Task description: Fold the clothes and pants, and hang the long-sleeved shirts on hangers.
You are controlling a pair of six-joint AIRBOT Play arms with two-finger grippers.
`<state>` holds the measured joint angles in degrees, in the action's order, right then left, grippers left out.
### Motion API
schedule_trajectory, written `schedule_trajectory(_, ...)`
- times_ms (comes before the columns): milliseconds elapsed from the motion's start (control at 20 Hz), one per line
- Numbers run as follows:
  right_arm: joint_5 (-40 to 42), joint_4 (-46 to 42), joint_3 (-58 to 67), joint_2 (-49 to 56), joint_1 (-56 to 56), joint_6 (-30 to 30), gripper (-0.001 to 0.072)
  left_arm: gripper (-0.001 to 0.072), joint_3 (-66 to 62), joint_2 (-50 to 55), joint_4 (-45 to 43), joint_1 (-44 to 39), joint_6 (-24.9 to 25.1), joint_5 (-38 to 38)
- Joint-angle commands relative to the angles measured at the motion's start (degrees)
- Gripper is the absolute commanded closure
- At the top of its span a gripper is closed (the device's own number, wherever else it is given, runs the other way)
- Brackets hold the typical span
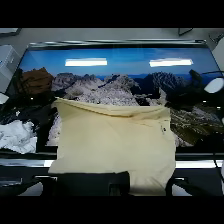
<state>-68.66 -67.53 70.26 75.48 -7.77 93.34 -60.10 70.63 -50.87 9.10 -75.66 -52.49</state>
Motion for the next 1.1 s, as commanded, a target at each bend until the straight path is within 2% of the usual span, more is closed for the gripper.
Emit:
schedule_trajectory(0,21.3,3.0,-0.2,7.8,2.9,2.0,0.0680,0.0690,-2.6,8.3,0.1,-0.6,0.7,6.8)
schedule_trajectory(150,39.5,3.0,-0.1,9.1,2.6,3.9,0.0679,0.0690,-6.7,10.8,0.1,-1.1,0.6,15.1)
schedule_trajectory(250,45.8,3.1,-0.1,10.9,2.6,5.1,0.0679,0.0690,-8.6,13.0,0.1,-1.7,0.7,17.8)
schedule_trajectory(500,42.6,5.3,-0.1,18.3,2.7,5.0,0.0679,0.0689,-9.6,20.2,0.2,-5.1,0.7,20.9)
schedule_trajectory(700,41.9,4.9,4.1,18.4,1.3,4.8,0.0678,0.0688,-12.2,21.3,0.1,-5.8,0.7,22.7)
schedule_trajectory(800,34.4,4.9,9.8,18.4,-1.7,4.8,0.0678,0.0688,-16.2,21.3,0.0,-4.3,0.7,18.0)
schedule_trajectory(850,27.5,4.9,12.8,18.4,-3.6,4.8,0.0678,0.0688,-18.5,21.3,0.0,-3.0,0.7,13.1)
schedule_trajectory(950,11.3,4.9,16.3,18.4,-6.6,4.2,0.0679,0.0688,-20.5,21.3,0.0,-0.5,0.6,1.3)
schedule_trajectory(1050,-6.6,3.3,16.0,18.0,-8.1,0.3,0.0679,0.0688,-19.6,21.7,-0.9,1.3,0.7,-12.0)
